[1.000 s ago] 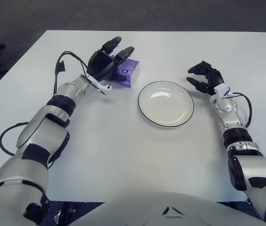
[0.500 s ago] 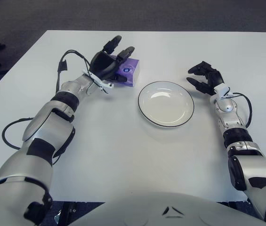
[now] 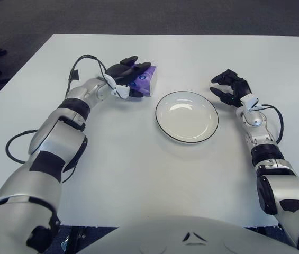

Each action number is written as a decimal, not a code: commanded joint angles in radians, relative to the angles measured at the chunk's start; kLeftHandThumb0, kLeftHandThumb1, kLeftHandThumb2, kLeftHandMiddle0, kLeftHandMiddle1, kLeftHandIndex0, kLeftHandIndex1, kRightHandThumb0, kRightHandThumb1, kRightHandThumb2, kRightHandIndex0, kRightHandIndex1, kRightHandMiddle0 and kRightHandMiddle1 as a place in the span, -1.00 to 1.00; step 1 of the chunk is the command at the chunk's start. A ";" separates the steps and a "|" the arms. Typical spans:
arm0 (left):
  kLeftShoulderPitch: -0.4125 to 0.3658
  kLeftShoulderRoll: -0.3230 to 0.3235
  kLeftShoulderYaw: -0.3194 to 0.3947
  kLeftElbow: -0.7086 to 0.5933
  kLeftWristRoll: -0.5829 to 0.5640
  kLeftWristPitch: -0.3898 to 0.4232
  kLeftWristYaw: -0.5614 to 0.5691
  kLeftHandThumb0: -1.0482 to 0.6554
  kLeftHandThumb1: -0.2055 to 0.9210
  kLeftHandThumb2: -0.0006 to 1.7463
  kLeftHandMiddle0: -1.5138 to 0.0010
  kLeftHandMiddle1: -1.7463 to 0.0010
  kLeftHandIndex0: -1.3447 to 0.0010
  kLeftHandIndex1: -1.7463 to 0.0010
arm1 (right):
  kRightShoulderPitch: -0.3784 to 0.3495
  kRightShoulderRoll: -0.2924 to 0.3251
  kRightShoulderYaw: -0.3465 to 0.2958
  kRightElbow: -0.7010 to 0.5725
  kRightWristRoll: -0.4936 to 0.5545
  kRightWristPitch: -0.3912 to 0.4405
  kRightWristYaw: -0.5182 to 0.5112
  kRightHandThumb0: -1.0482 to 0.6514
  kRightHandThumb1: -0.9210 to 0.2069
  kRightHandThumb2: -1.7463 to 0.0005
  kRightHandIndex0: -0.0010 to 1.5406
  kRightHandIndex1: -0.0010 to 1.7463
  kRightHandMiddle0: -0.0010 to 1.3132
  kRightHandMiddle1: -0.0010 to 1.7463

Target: Put the tissue paper into the plate.

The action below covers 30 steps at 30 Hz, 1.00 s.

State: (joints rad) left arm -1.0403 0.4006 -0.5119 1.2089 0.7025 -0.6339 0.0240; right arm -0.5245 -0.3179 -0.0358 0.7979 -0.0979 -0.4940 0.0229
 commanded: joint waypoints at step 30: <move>0.009 -0.028 -0.069 0.101 0.067 0.076 0.289 0.09 0.54 -0.15 0.38 -0.76 0.41 -0.70 | 0.158 0.024 0.081 0.047 -0.055 0.038 0.027 0.22 -1.00 0.82 -0.11 0.47 -0.30 0.41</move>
State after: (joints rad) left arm -1.0715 0.3511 -0.5537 1.2805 0.7322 -0.5406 0.2628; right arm -0.5202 -0.3310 0.0179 0.7808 -0.1369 -0.4755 0.0398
